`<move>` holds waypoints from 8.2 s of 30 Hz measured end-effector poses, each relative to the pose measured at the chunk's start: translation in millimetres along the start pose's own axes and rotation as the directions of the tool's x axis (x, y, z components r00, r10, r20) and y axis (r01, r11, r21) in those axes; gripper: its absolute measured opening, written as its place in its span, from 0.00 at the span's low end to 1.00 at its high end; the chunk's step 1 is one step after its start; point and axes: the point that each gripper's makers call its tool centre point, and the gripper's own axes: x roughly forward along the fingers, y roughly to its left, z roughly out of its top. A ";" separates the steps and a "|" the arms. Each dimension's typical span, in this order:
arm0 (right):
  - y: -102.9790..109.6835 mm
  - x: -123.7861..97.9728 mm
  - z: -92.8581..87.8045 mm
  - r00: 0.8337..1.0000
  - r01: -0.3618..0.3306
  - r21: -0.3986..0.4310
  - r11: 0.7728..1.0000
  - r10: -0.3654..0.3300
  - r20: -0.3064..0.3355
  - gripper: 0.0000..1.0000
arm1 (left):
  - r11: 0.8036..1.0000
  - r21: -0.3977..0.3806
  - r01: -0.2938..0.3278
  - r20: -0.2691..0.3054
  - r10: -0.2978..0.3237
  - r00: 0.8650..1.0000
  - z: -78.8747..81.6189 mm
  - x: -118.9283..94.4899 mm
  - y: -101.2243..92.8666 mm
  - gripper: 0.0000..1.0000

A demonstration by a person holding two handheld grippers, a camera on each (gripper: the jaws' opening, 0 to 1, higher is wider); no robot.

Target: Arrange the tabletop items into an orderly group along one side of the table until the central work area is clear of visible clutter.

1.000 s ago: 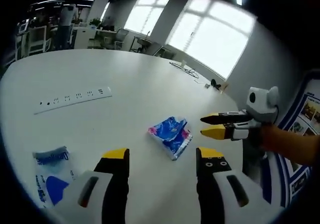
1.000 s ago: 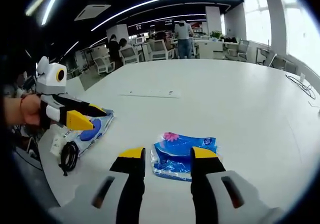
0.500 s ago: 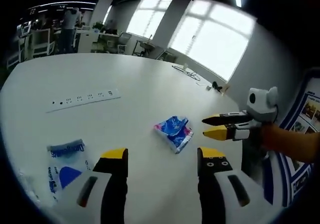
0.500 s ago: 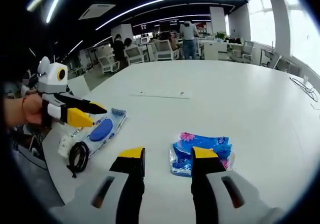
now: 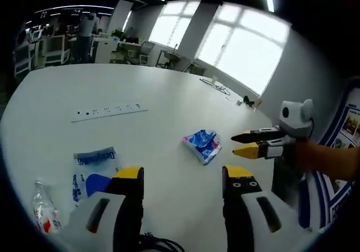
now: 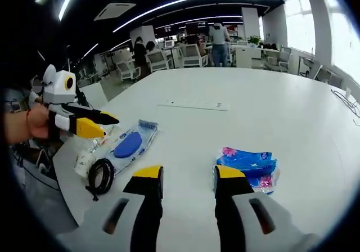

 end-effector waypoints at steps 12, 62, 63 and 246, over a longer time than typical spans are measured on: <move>44.0 3.2 -4.6 0.998 -0.054 -0.024 0.998 0.054 -0.020 0.35 | 0.999 -0.007 -0.040 0.029 0.041 0.999 -9.9 -41.5 13.2 0.56; 192.7 65.3 -70.4 0.963 -0.170 -0.069 0.983 0.151 -0.222 0.35 | 0.983 -0.074 -0.166 0.085 0.172 0.981 -72.8 -154.8 65.0 0.54; 193.7 66.6 -71.0 0.963 -0.170 -0.068 0.983 0.151 -0.221 0.36 | 0.983 -0.078 -0.167 0.086 0.173 0.981 -73.4 -155.6 65.5 0.54; -18.1 -44.4 -82.7 0.978 0.210 0.472 0.856 -0.179 -0.110 0.02 | 0.989 0.138 0.060 -0.223 -0.028 0.974 -69.9 74.3 -101.8 0.14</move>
